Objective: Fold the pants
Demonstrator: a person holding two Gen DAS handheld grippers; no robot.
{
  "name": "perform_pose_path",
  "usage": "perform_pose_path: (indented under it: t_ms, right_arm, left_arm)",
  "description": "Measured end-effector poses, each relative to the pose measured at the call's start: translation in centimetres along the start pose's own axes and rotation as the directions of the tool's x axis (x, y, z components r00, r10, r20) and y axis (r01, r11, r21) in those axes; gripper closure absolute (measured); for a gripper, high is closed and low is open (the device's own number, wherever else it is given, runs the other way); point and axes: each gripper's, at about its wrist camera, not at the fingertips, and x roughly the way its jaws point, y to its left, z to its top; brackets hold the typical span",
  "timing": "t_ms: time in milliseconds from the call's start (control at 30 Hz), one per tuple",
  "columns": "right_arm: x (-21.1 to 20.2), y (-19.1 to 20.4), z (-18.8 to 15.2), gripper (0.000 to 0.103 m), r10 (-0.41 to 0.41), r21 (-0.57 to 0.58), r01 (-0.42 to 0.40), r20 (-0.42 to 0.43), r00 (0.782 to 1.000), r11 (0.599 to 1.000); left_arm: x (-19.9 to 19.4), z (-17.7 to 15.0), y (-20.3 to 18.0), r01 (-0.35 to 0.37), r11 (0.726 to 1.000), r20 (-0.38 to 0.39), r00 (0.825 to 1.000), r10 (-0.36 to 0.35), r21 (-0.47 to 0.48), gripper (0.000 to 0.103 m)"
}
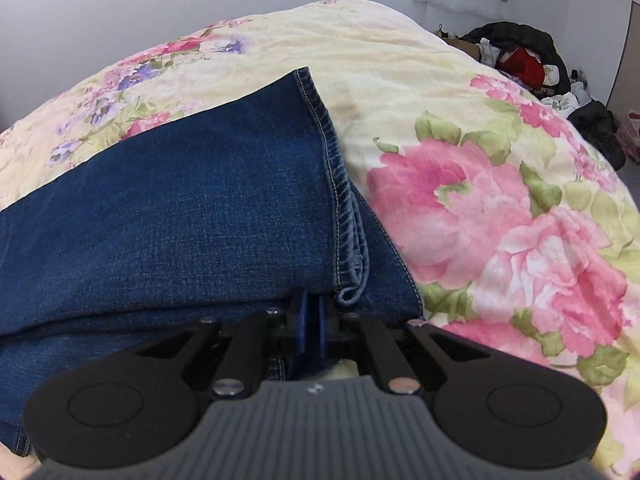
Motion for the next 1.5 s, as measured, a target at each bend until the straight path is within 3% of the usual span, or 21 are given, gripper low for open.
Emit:
perform_pose_path:
  t_ms: [67,133,200,300,433,533,667,733,800,900,967,1100,1300,1433,1500]
  right_arm:
    - [-1.3,-0.6,0.5,0.101,0.021,0.047,-0.021,0.012,1.0,0.999]
    - [-3.1,-2.0,0.5,0.087,0.073,0.141,-0.079,0.044,0.996,0.987]
    - [-4.7,-3.5,0.0,0.052,0.125,0.232,-0.14,0.079,0.989,0.963]
    - [-5.9,-6.2,-1.4,0.037,0.177,0.399,-0.211,0.121,0.977,0.892]
    - [-3.5,-9.7,-4.1,0.032,0.288,0.675,-0.316,0.157,0.945,0.667]
    - [-1.1,-9.9,-5.2,0.032,0.309,0.738,-0.341,0.187,0.933,0.582]
    - [1.2,-9.9,-4.8,0.037,0.314,0.757,-0.398,0.265,0.912,0.518]
    - [1.9,-9.7,-4.2,0.051,0.294,0.762,-0.383,0.261,0.919,0.521]
    - [1.5,-9.5,-3.6,0.067,0.272,0.746,-0.372,0.261,0.926,0.552]
    - [-0.7,-8.9,-2.4,0.081,0.244,0.649,-0.385,0.3,0.922,0.656]
    - [-1.9,-8.7,-1.7,0.082,0.25,0.605,-0.401,0.321,0.913,0.688]
    - [-2.6,-8.3,-0.6,0.083,0.248,0.576,-0.381,0.299,0.922,0.723]
    - [-3.1,-8.0,0.6,0.083,0.263,0.52,-0.376,0.281,0.923,0.767]
    - [-3.3,-7.4,1.1,0.084,0.246,0.486,-0.348,0.263,0.933,0.801]
    - [-3.5,-7.2,1.3,0.084,0.237,0.49,-0.333,0.25,0.939,0.805]
  left_arm:
    - [-1.5,0.2,-0.1,0.014,1.0,0.037,0.999,-0.014,-0.003,0.092]
    - [-3.0,0.4,-0.4,0.021,1.0,0.083,0.996,-0.02,0.001,0.092]
    - [-3.7,0.8,-1.0,0.03,1.0,0.108,0.994,-0.03,0.002,0.092]
    - [-3.9,1.8,-2.2,0.038,0.999,0.136,0.99,-0.039,0.011,0.092]
    - [-2.6,3.6,-4.1,0.082,0.997,0.158,0.984,-0.078,-0.016,0.092]
    - [-1.1,4.7,-5.8,0.106,0.994,0.156,0.982,-0.102,-0.019,0.092]
    - [0.7,6.3,-7.9,0.115,0.993,0.159,0.98,-0.116,0.016,0.092]
    - [1.7,7.5,-8.9,0.117,0.993,0.166,0.979,-0.12,0.031,0.092]
    - [2.6,8.8,-9.8,0.125,0.991,0.17,0.977,-0.131,0.049,0.092]
    - [4.1,10.9,-11.4,0.129,0.988,0.185,0.972,-0.144,0.091,0.092]
    - [5.6,12.5,-12.6,0.129,0.986,0.186,0.971,-0.148,0.11,0.092]
    - [8.7,14.5,-14.5,0.12,0.985,0.187,0.972,-0.143,0.125,0.092]
    - [12.3,15.1,-15.8,0.072,0.988,0.177,0.98,-0.095,0.133,0.092]
    - [11.9,15.1,-16.3,0.044,0.991,0.187,0.98,-0.067,0.126,0.092]
    - [10.7,14.7,-16.3,0.07,0.991,0.183,0.979,-0.09,0.113,0.091]
